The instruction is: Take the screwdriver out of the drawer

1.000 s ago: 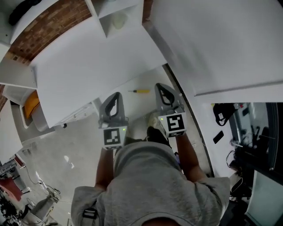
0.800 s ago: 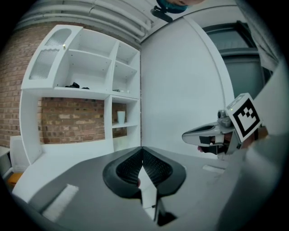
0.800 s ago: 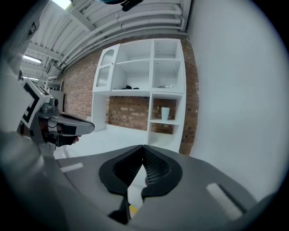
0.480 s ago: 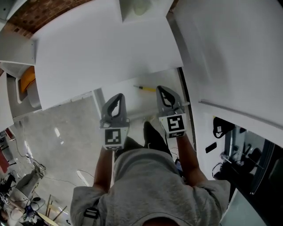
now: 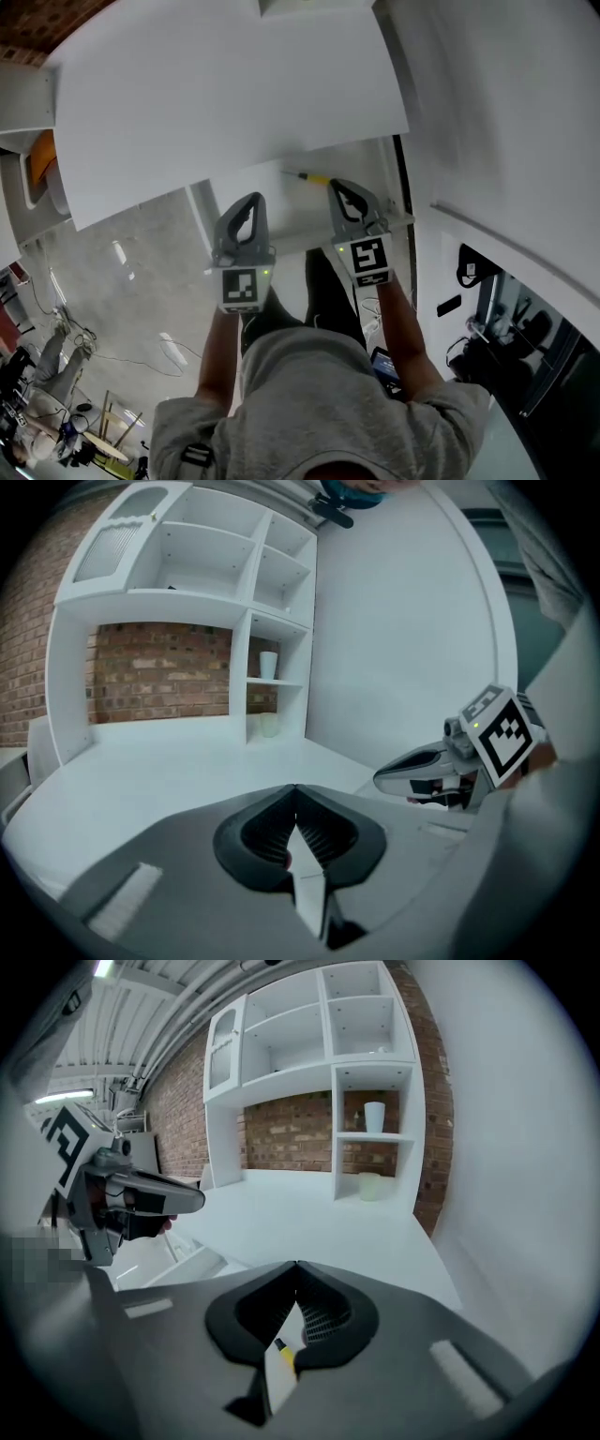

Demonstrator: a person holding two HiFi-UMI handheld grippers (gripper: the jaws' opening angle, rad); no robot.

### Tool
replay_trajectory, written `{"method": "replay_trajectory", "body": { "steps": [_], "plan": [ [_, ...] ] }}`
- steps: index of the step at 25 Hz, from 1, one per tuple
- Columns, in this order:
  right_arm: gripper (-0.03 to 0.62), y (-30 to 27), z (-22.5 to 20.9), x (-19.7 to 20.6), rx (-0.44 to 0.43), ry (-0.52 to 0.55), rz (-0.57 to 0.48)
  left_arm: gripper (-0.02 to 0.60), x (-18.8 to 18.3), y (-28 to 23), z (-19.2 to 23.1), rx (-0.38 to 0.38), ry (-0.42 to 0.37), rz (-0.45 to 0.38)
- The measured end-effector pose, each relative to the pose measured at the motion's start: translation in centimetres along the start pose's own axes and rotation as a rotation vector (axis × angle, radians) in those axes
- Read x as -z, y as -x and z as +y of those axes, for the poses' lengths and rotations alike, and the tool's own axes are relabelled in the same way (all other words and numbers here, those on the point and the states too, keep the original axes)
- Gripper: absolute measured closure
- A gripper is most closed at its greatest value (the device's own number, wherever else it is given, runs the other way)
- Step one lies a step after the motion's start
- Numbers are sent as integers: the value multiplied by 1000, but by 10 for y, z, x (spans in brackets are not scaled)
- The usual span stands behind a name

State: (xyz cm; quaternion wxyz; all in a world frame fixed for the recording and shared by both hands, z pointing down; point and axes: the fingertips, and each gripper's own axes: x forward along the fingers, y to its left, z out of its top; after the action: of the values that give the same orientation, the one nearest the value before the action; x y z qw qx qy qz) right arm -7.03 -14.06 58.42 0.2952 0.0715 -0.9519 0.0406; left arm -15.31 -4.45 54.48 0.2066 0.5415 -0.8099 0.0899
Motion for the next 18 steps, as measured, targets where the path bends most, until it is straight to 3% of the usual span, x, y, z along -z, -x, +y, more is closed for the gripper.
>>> {"method": "replay_trajectory", "body": {
  "steps": [18],
  "plan": [
    [591, -61, 3, 83, -56, -27, 111, 569, 103, -43, -1, 34, 50, 148]
  ]
}}
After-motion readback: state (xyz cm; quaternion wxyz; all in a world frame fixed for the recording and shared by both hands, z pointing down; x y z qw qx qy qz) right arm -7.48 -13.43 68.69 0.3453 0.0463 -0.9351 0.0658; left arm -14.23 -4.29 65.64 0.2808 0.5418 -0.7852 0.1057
